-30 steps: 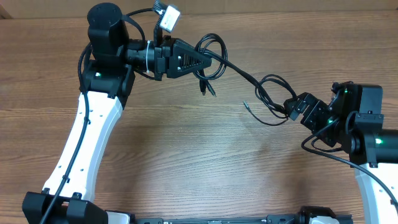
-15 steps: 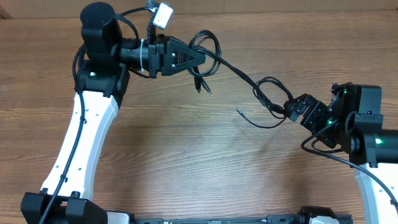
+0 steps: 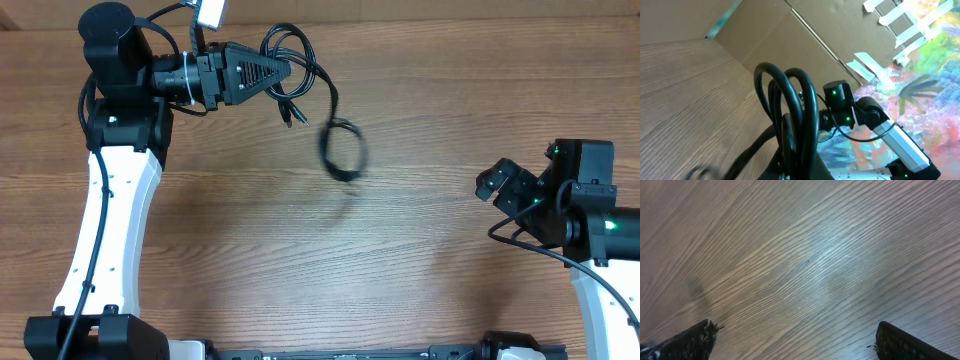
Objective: Untangle cables
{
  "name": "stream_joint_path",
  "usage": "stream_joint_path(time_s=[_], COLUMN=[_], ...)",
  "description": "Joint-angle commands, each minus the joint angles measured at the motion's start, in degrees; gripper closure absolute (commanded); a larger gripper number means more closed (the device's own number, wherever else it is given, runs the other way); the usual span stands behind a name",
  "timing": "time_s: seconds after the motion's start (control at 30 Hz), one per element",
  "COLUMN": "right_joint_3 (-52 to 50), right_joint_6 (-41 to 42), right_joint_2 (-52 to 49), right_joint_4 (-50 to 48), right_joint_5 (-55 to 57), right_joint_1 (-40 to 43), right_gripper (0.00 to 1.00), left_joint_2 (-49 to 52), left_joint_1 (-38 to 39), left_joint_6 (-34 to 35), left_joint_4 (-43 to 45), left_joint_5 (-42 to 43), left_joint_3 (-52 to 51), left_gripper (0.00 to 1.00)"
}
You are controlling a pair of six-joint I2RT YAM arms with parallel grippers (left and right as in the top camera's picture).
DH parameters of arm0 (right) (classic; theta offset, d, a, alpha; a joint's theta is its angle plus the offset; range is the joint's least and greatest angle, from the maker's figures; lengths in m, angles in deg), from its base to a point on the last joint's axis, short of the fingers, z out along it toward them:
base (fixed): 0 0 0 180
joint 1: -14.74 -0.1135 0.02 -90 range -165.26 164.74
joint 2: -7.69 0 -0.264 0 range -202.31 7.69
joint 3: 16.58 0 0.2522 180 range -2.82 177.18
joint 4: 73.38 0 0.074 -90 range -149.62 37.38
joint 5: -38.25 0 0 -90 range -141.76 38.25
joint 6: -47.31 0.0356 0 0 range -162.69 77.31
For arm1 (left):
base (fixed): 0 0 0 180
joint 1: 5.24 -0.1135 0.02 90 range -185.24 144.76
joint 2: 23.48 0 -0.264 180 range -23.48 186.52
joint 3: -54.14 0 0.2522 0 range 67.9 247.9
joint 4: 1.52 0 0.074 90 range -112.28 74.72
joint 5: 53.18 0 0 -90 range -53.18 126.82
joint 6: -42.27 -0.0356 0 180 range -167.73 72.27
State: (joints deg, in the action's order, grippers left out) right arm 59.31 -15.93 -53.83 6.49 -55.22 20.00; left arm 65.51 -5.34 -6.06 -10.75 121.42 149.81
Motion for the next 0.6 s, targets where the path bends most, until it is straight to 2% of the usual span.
stream_joint_path(time_s=[0.0, 0.23, 0.33, 0.4, 0.47, 0.57], right_joint_3=[-0.3, -0.3, -0.3, -0.3, -0.3, -0.3], right_joint_6=[-0.4, -1.4, -2.6, -6.2, -17.8, -21.1], right_joint_2=[0.0, 0.0, 0.0, 0.0, 0.0, 0.0], right_joint_4=[0.0, -0.5, -2.7, -4.1, -5.4, -5.0], right_joint_5=[2.6, -0.8, -8.6, -13.7, -23.8, -24.8], right_joint_1=[0.2, 0.2, 0.2, 0.2, 0.2, 0.2], right_gripper=[0.00, 0.00, 0.00, 0.00, 0.00, 0.00], left_joint_2=[-1.5, -1.5, -1.5, -1.5, -1.5, -1.5], left_joint_1=[0.1, 1.0, 2.7, 4.2, 8.1, 10.9], left_joint_6=[0.4, 1.7, 1.6, 1.6, 1.6, 1.6], left_joint_4=[0.4, 0.4, 0.4, 0.4, 0.5, 1.0], left_joint_5=[-0.6, -0.5, -0.5, -0.6, -1.1, -1.3], left_joint_3=[1.5, 1.5, 1.5, 1.5, 1.5, 1.5], left_gripper=[0.96, 0.96, 0.96, 0.96, 0.95, 0.96])
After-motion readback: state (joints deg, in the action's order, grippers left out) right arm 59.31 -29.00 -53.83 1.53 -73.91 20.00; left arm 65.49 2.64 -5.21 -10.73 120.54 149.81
